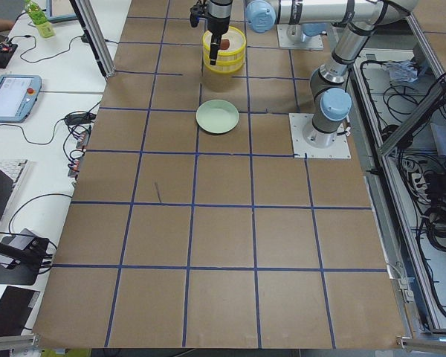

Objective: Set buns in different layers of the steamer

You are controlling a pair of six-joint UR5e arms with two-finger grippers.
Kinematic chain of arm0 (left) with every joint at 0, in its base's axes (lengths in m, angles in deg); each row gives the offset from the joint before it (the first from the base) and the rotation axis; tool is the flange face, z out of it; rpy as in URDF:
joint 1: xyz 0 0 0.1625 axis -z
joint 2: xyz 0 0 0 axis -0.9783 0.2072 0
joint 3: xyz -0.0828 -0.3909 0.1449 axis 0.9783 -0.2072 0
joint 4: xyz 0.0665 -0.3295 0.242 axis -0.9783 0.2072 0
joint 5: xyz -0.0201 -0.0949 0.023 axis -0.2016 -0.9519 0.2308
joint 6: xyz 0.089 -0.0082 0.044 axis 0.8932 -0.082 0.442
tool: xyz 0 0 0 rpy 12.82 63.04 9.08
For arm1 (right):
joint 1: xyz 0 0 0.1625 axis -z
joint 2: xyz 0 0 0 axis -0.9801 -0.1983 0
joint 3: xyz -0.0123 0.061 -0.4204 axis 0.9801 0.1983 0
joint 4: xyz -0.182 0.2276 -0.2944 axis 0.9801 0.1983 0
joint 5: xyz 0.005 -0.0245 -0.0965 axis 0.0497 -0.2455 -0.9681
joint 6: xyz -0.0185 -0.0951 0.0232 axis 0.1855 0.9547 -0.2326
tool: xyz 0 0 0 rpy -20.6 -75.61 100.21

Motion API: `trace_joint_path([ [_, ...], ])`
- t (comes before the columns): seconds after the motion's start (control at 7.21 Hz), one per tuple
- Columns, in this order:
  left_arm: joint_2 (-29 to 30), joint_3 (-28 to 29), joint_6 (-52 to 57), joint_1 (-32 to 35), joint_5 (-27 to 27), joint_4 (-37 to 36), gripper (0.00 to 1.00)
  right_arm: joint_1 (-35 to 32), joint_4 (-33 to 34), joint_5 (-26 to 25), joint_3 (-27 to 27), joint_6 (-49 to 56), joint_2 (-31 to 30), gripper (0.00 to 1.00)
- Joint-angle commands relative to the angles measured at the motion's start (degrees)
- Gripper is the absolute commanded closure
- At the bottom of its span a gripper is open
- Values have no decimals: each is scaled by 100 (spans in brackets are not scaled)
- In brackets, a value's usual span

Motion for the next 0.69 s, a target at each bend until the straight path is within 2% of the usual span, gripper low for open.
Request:
trace_joint_path([
  [0.0, -58, -9, 16, -48, -27, 123, 0, 1, 14, 8, 0, 0, 1, 0],
  [0.55, -14, -27, 16, -40, -45, 114, 0, -8, 5, 0, -9, 0, 1, 0],
])
